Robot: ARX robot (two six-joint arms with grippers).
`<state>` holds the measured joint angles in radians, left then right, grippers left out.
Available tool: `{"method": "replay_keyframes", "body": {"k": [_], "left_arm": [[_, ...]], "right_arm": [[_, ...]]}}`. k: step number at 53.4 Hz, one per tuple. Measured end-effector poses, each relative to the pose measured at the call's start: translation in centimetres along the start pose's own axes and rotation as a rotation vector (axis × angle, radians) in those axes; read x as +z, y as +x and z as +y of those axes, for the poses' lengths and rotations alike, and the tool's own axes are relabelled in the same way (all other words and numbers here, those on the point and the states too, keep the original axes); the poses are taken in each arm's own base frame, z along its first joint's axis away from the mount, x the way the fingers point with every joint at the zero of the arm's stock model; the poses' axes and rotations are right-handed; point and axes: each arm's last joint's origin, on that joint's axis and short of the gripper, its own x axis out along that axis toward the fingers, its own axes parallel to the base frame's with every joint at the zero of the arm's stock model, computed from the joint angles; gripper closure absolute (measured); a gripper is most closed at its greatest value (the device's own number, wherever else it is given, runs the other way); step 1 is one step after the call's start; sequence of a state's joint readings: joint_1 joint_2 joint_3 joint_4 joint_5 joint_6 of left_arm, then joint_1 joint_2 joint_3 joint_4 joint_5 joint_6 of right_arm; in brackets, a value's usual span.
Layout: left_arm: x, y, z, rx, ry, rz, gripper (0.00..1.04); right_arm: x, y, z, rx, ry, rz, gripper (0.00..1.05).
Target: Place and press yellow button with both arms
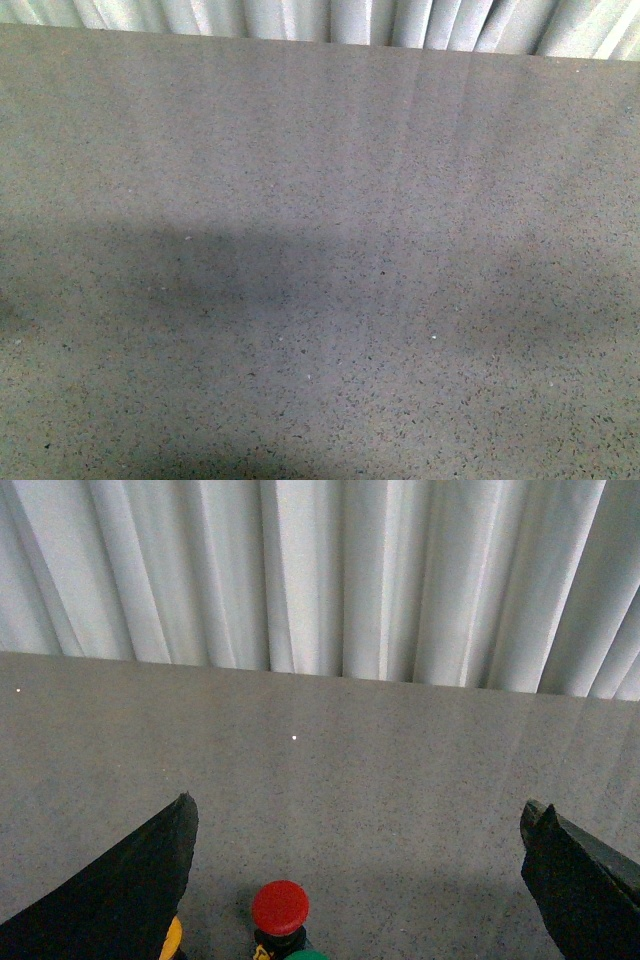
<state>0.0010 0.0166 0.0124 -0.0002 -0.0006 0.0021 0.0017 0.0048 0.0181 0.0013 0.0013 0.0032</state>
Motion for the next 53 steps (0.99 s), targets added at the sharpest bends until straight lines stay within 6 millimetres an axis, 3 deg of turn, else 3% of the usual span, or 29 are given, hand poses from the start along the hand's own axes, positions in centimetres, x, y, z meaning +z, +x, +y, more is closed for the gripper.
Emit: {"method": "replay_keyframes", "body": {"k": [45,51,53], "left_arm": [[0.0,0.0,0.0,-0.006,0.001,0.002,0.09],[0.6,0.8,0.3,-0.19,-0.021,0.347,0.09],[1.0,1.6,0.7,-0.176,-0.021,0.371,0.09]], "right_arm": [[0.0,0.0,0.0,0.0,0.0,0.0,0.09],[0.0,0.0,0.0,0.002,0.0,0.0,0.09],[0.0,0.0,0.0,0.002,0.0,0.0,0.09]]}}
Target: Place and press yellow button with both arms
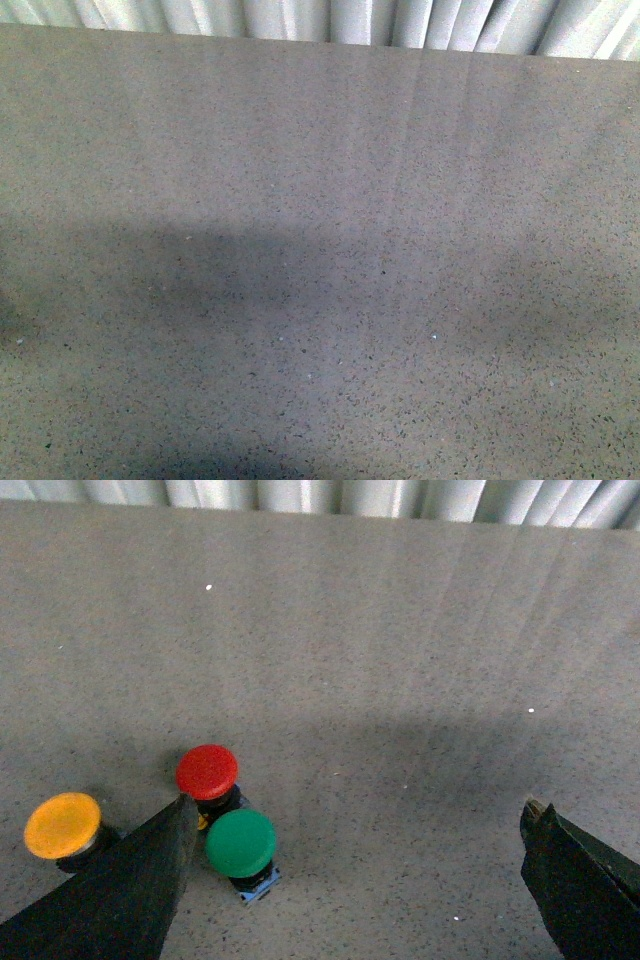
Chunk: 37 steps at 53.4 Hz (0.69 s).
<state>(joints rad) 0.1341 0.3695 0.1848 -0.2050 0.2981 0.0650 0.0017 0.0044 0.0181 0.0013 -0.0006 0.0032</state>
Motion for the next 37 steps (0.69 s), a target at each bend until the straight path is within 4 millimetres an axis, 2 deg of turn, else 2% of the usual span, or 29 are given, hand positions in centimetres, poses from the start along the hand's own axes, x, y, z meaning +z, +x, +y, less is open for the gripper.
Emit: {"method": "replay_keyframes", "body": {"k": [4,9,13,16,25,37], "left_arm": [[1.4,1.8,1.7,0.058,0.004,-0.013,0.09],[1.7,4.1,4.7,0.189,-0.041,-0.008,0.09],[1.0,6.0,7.2,0.283,-0.066,0.022,0.09],[-0.2,7.1,8.5,0.319,-0.082,0.07,0.09],[-1.7,8.2,10.5,0.367,-0.11,0.123,0.09],[-2.9,9.1,11.8,0.39,-0.128,0.144,0.09]], "right_arm": [[0.0,0.0,0.0,0.0,0.0,0.0,0.09],[0.0,0.0,0.0,-0.001,0.0,0.0,0.09],[0.0,0.0,0.0,0.0,0.0,0.0,0.09],[0.0,0.0,0.0,0.0,0.0,0.0,0.09],[0.0,0.0,0.0,0.0,0.0,0.0,0.09],[0.0,0.0,0.0,0.0,0.0,0.0,0.09]]}}
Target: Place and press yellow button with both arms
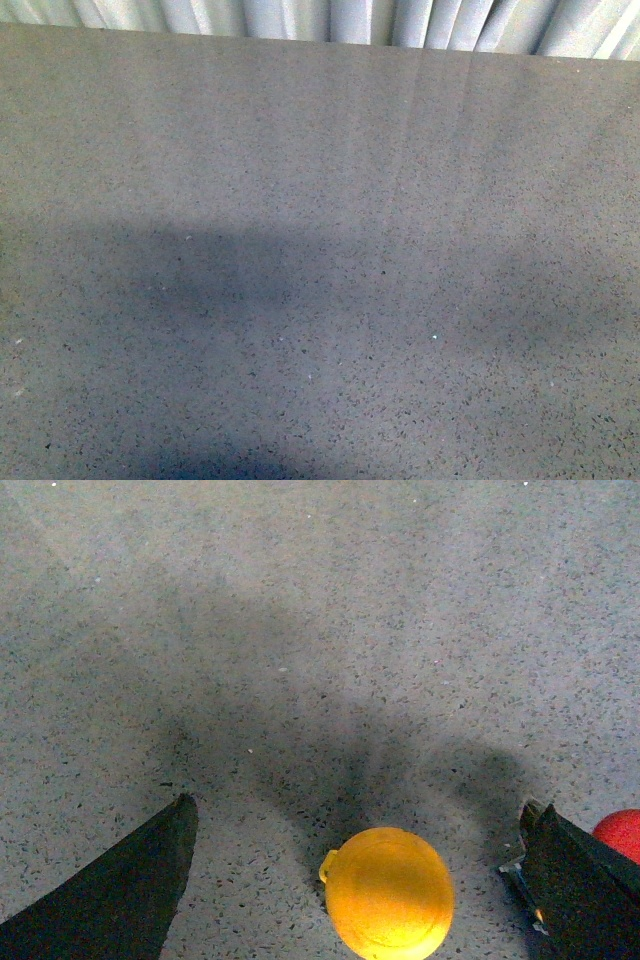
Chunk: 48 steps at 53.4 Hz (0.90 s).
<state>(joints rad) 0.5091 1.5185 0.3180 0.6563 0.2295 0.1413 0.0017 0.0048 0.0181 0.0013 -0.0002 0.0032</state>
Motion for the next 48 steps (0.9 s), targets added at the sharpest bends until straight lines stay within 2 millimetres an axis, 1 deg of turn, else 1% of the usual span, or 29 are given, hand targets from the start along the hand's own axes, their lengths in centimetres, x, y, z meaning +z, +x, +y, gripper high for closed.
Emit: {"method": "replay_keyframes", "body": {"k": [27,48], "left_arm": [[-1.3,2.0,0.1,0.003,-0.001,0.053,0.09],[-1.5,3.3,-0.2,0.01,0.001,0.065,0.09]], "right_arm": [[0.0,0.0,0.0,0.0,0.0,0.0,0.09],[0.0,0.0,0.0,0.0,0.0,0.0,0.09]]}}
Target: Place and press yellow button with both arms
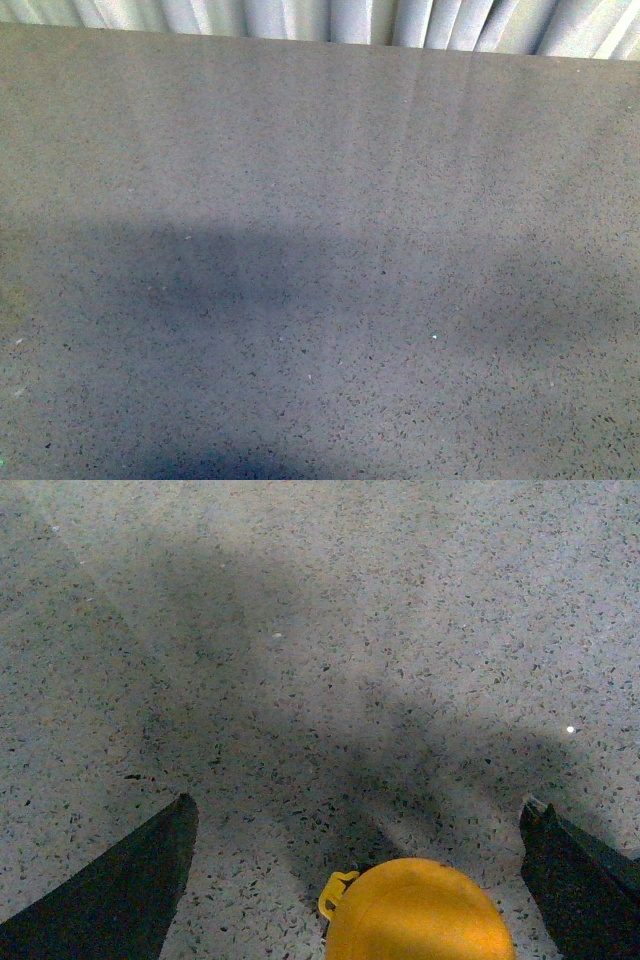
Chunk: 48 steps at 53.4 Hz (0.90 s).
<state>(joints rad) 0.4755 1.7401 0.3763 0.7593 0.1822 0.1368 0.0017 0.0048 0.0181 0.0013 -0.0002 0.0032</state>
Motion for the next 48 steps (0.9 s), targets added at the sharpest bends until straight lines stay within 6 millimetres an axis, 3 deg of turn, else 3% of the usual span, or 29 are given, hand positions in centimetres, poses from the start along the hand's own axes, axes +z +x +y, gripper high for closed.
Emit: {"method": "replay_keyframes", "body": {"k": [18,22,29,36,48], "left_arm": [[-0.16,0.31,-0.41,-0.006,0.006,0.007,0.12],[-0.21,0.35,-0.44,-0.006,0.006,0.008,0.21],[-0.24,0.37,-0.45,-0.004,0.003,0.01,0.5],[-0.26,0.37,-0.45,-0.003,0.002,0.011,0.69],[-0.06,0.08,-0.31,-0.004,0.006,0.013,0.71]], "right_arm": [[0.0,0.0,0.0,0.0,0.0,0.0,0.09],[0.0,0.0,0.0,0.0,0.0,0.0,0.09],[0.0,0.0,0.0,0.0,0.0,0.0,0.09],[0.0,0.0,0.0,0.0,0.0,0.0,0.09],[0.0,0.0,0.0,0.0,0.0,0.0,0.09]]}}
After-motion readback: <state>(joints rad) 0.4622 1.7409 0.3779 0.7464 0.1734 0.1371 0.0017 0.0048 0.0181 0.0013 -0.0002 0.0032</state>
